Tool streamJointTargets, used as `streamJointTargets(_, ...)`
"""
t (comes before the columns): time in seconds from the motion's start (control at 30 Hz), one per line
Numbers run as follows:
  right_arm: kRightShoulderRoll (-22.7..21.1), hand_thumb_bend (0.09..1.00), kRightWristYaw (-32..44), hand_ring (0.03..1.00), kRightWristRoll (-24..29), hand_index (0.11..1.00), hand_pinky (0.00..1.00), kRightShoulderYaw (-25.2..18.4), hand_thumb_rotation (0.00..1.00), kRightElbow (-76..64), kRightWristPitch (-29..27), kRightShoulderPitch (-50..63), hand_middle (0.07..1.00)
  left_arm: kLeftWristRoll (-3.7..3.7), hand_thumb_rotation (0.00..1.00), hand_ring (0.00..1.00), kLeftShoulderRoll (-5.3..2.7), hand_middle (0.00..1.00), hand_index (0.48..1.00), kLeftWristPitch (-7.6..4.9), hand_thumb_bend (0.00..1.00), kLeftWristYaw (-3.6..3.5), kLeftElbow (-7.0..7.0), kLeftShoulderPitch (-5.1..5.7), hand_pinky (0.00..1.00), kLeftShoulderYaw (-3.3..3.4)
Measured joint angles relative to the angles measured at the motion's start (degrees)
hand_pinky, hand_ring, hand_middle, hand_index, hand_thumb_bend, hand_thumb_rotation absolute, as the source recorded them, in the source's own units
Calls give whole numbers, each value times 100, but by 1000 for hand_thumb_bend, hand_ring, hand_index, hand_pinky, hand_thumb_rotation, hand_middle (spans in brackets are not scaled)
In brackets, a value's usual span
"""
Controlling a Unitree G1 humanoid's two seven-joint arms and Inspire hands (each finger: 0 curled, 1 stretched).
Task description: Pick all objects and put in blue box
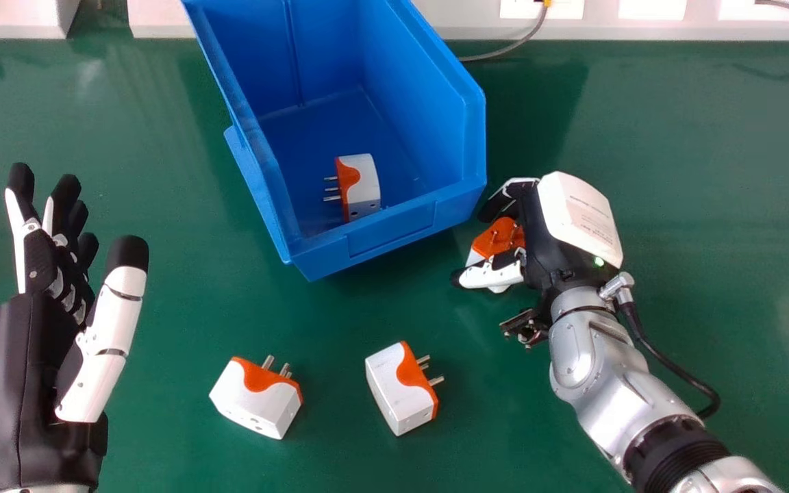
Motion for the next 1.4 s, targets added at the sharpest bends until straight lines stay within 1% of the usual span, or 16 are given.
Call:
streamJointTargets(0.2,131,486,-63,429,412,508,303,-314,0,48,-152,33,537,2,601,1000,1,987,970,8,436,8,-39,15,994,10)
streamJointTargets(0.27,149,486,-75,430,477,512,302,-380,0,27,-209,73,536,4,600,1000,1,986,969,17,438,11,-72,14,997,9)
streamJointTargets(0.33,218,484,-33,429,731,526,291,-574,0,-79,-225,130,539,6,596,1000,-1,986,967,34,442,28,-107,15,992,9)
streamJointTargets(0.43,241,489,66,407,885,547,266,-678,0,-408,-76,284,512,10,597,1000,-2,986,968,87,433,53,-135,22,992,6)
streamJointTargets(0.57,186,501,141,385,748,542,186,-579,0,-1185,63,798,470,20,602,1000,-3,989,972,126,428,68,-140,11,996,-2)
streamJointTargets(0.63,39,502,247,378,517,534,199,-387,0,-1704,122,1153,477,29,608,1000,-3,993,977,131,434,79,-141,5,998,-3)
streamJointTargets(0.7,-82,503,420,371,466,530,177,-330,0,-2222,135,1513,466,69,613,1000,-3,995,979,139,441,89,-141,-7,996,-8)
streamJointTargets(0.73,-143,503,502,374,433,529,168,-319,0,-2489,142,1691,463,73,613,1000,-4,996,980,145,437,93,-142,-14,997,-13)
streamJointTargets(0.8,-159,506,733,209,622,509,120,-433,0,-3079,179,2026,425,73,610,1000,-8,999,984,160,432,100,-142,-33,1000,-24)
streamJointTargets(0.83,-153,506,844,166,703,504,108,-485,0,-3422,213,2214,416,73,614,1000,-9,1000,986,163,432,98,-141,-49,1000,-34)
streamJointTargets(0.9,-211,507,1038,125,746,498,93,-485,0,-4071,239,2547,412,82,618,1000,-10,1000,987,166,433,97,-139,-85,1000,-47)
streamJointTargets(1.0,-331,509,1283,111,618,494,84,-428,0,-4971,267,2953,416,135,617,1000,-22,996,980,165,433,112,-135,-118,994,-57)
streamJointTargets(1.1,-420,509,1458,114,331,495,86,-318,0,-5702,334,3252,416,227,622,996,-38,992,975,165,441,165,-128,-143,978,-90)
streamJointTargets(1.23,-539,510,1640,112,-32,493,88,-134,0,-6303,355,3468,414,226,618,1000,-45,1000,987,158,444,178,-96,-170,992,-113)
streamJointTargets(1.3,-538,510,1684,115,-112,494,91,-89,0,-6424,340,3460,416,219,613,1000,-45,1000,991,142,448,160,-65,-189,998,-144)
streamJointTargets(1.4,-500,510,1694,132,-158,499,106,9,0,-6468,162,3322,421,215,610,1000,-44,1000,987,112,454,150,16,-250,999,-157)
